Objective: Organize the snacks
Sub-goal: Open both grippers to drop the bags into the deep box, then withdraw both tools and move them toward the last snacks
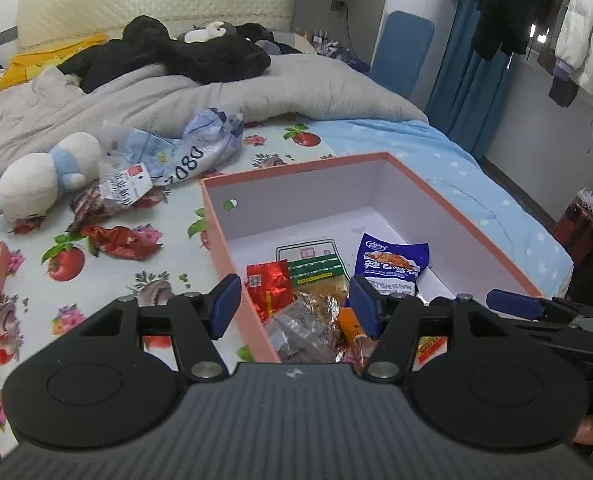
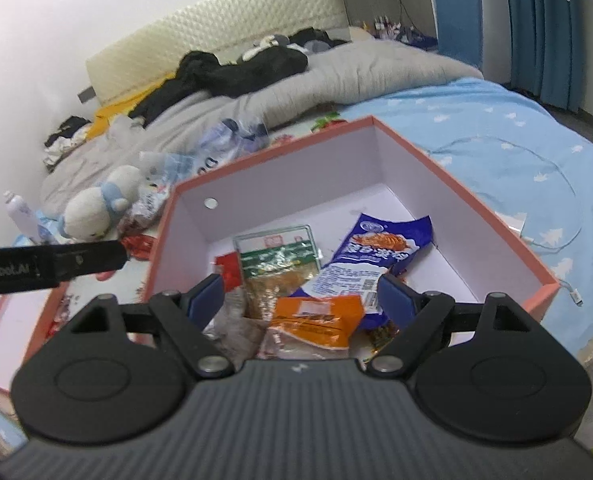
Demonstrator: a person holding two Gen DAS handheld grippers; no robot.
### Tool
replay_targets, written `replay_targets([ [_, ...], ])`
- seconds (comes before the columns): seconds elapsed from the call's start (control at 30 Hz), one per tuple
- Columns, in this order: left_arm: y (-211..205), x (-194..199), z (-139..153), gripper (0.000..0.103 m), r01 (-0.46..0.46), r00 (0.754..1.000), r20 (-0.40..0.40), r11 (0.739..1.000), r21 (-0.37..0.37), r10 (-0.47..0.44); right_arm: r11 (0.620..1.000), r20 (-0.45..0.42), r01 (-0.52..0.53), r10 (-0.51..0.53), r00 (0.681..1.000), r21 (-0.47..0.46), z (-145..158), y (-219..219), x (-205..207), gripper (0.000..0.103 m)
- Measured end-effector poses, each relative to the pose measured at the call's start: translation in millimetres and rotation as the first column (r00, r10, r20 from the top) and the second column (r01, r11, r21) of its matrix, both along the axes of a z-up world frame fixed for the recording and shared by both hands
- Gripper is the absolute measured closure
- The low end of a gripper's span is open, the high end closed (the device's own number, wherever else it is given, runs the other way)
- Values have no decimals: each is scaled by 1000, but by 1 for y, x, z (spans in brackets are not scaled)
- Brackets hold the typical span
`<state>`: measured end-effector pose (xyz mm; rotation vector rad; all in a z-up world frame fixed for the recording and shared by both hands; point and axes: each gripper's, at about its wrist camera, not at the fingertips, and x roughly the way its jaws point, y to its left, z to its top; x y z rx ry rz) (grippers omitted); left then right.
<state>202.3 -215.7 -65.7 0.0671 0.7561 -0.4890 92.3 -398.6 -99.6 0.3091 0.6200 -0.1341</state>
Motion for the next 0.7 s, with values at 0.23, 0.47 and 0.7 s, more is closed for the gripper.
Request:
replay_targets([
  [0.23, 41, -42, 17, 38, -51, 998, 32, 999, -12, 52, 999, 39, -53, 53, 998, -4, 18, 27, -22, 18],
  [0.47, 93, -71, 26, 38, -125, 991, 45, 990, -57, 128, 989, 85, -141, 144, 986, -47, 37, 72, -37, 18],
  [0.7, 130, -94, 19, 38, -136, 988, 71, 990, -27, 137, 979, 89, -194, 198, 976, -60, 30, 109, -47, 18],
])
